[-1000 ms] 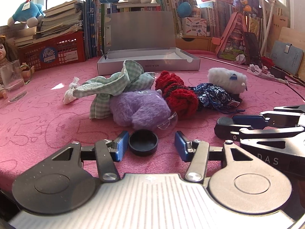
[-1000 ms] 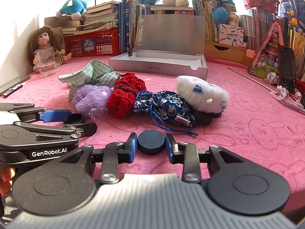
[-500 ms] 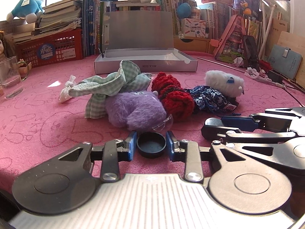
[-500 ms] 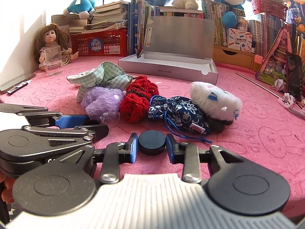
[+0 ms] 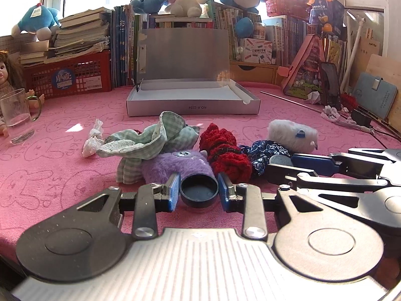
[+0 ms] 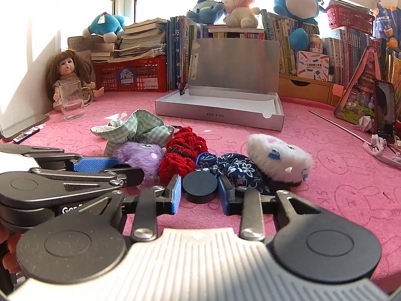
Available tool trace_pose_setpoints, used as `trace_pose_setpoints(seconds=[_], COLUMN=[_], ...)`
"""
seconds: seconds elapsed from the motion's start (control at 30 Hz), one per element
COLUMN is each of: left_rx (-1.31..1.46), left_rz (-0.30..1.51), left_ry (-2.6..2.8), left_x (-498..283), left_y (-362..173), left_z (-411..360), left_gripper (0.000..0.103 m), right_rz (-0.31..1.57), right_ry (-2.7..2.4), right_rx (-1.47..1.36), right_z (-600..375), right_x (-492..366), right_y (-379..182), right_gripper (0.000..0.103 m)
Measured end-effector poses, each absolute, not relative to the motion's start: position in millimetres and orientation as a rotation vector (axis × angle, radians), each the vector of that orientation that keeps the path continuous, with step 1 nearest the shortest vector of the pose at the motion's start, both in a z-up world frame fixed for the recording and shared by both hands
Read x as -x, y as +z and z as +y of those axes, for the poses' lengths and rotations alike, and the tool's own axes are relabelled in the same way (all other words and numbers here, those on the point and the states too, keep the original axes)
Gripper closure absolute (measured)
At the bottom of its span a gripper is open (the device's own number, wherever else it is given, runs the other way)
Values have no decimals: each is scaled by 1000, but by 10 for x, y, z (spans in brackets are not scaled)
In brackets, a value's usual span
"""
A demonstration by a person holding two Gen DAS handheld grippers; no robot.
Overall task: Organize objects
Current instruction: 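Lift the black caps and carry both grippers over the open white box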
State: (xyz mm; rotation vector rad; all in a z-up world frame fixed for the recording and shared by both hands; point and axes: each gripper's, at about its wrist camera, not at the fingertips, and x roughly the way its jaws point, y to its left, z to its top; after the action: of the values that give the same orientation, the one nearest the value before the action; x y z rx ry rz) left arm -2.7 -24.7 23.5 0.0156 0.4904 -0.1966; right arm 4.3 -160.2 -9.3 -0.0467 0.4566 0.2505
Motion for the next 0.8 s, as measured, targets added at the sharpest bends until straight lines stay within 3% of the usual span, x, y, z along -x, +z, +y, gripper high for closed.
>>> trace_pose_setpoints(seconds=[0.8], left_rx=[-16], left_rz=[414], left_ry=[-252], left_x=[-697], left_y=[764], left_z=[-374], left_gripper=[67], right_rz=[414], right_ry=[162], right_rx=[-29], right_z=[-1791], right_x=[-622], right_y=[362], right_gripper=[66])
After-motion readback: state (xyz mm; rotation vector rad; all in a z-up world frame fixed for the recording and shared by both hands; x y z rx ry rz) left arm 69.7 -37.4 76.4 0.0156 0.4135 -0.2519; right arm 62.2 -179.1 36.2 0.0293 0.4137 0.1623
